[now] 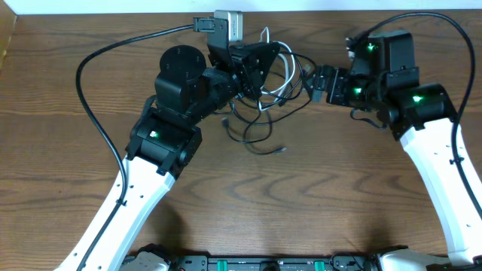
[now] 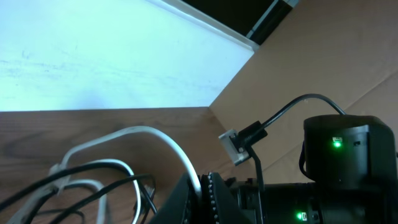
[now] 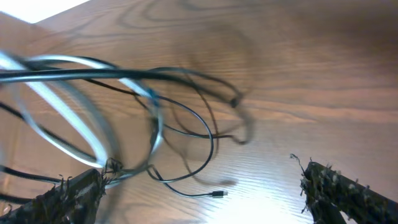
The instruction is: Untangle cables
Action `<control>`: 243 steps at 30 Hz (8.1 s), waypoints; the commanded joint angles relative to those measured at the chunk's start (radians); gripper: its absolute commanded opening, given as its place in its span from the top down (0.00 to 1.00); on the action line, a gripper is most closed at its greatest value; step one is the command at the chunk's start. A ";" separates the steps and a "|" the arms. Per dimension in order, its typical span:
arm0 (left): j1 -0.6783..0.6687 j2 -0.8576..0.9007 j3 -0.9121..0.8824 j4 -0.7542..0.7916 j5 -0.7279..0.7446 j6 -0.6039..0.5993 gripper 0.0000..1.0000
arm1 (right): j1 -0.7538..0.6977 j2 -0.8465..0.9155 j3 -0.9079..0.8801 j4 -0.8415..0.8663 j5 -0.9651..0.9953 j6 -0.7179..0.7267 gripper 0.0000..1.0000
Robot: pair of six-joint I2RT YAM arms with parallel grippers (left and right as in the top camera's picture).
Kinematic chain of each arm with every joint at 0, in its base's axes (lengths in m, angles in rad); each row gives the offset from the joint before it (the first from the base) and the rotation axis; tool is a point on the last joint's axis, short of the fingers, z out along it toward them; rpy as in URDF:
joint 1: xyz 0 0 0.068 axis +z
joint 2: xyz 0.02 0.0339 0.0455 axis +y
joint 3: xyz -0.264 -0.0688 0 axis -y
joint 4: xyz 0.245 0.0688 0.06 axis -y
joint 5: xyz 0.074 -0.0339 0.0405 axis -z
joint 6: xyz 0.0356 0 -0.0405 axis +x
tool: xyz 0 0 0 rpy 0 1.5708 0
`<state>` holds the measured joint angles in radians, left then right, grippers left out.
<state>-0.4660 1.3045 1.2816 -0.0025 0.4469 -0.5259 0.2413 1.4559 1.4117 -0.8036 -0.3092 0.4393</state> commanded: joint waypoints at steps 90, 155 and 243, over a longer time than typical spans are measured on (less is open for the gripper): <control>0.274 -0.020 0.015 0.486 0.257 -0.841 0.93 | 0.224 0.226 -0.006 0.226 -0.108 -0.425 0.63; 0.480 -0.027 0.015 0.621 0.300 -1.011 0.93 | -0.010 0.055 -0.005 0.171 -0.071 -0.352 0.01; 0.407 -0.027 0.015 -0.333 0.619 0.380 0.24 | 0.257 -0.060 -0.005 1.147 0.254 0.620 0.99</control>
<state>-0.0502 1.2831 1.2903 -0.3485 1.0328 -0.1749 0.5049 1.4109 1.4025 0.3305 -0.2390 0.9859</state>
